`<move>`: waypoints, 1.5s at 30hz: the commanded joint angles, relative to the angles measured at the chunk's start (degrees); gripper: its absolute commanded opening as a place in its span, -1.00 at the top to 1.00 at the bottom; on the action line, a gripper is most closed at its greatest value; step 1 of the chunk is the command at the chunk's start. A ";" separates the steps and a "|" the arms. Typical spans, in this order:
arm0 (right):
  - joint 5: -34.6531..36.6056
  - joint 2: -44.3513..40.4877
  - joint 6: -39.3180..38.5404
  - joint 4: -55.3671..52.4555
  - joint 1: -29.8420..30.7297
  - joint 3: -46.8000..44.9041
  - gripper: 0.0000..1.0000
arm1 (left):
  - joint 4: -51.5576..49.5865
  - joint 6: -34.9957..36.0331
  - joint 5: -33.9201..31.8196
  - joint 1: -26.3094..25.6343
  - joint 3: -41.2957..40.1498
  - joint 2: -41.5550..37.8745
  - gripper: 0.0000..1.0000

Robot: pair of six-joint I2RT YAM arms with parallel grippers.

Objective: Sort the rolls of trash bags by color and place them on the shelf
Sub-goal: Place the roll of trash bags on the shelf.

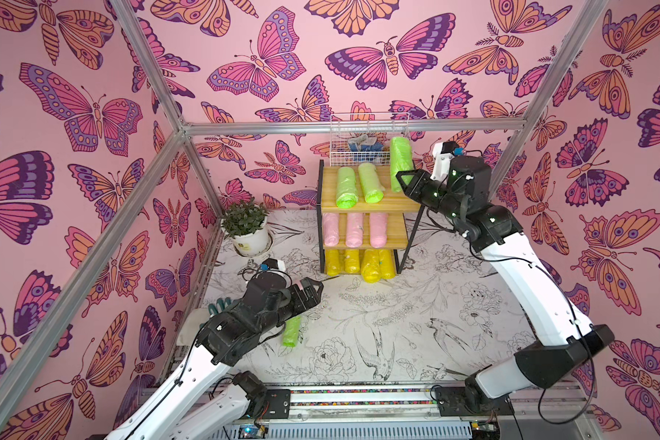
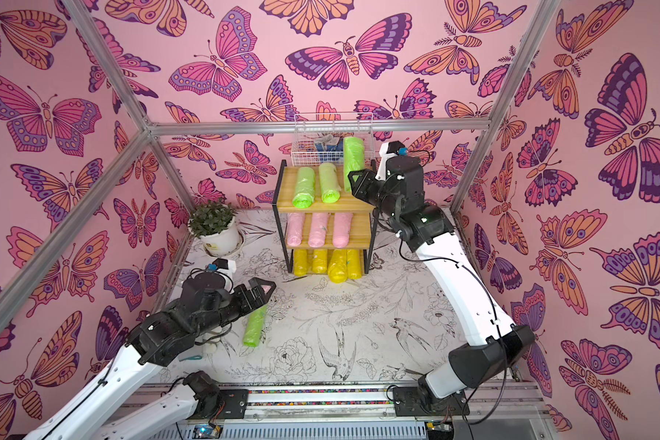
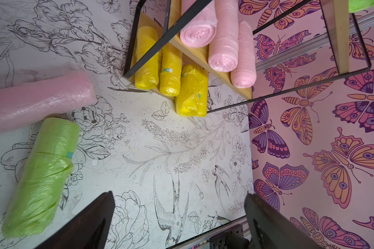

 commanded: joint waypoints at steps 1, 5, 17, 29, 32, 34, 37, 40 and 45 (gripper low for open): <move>-3.16 0.58 0.75 -0.69 -0.58 2.54 1.00 | -3.80 2.46 -1.27 0.02 1.21 0.69 -1.00; -4.52 3.56 0.75 -2.61 -0.82 3.85 1.00 | -4.36 2.90 -0.66 0.06 1.10 1.48 -0.99; -3.52 6.86 -0.89 -5.26 -1.90 5.87 0.93 | -7.35 5.34 0.07 0.24 2.76 2.55 -0.99; -5.25 7.20 -2.19 -7.08 -1.91 6.80 -0.27 | -8.50 6.01 1.18 2.55 1.51 4.70 -0.99; -5.84 6.81 -2.50 -7.33 -1.94 7.61 -0.45 | -8.56 6.39 2.01 3.79 0.64 5.49 -0.99; -6.18 6.48 -2.83 -7.60 -1.88 8.26 -0.51 | -8.54 7.28 3.32 5.15 0.25 5.96 -0.99; -6.28 5.38 -3.44 -8.37 -1.91 9.19 -0.53 | -8.56 8.97 5.98 7.46 -0.04 6.88 -0.99; -6.44 3.51 -3.81 -8.56 -1.92 9.13 -0.53 | -9.04 11.51 9.11 9.70 0.45 9.09 -0.99; -7.58 -0.65 -4.94 -9.80 -1.86 8.34 -0.52 | -13.35 16.09 11.31 12.87 2.47 15.73 -0.98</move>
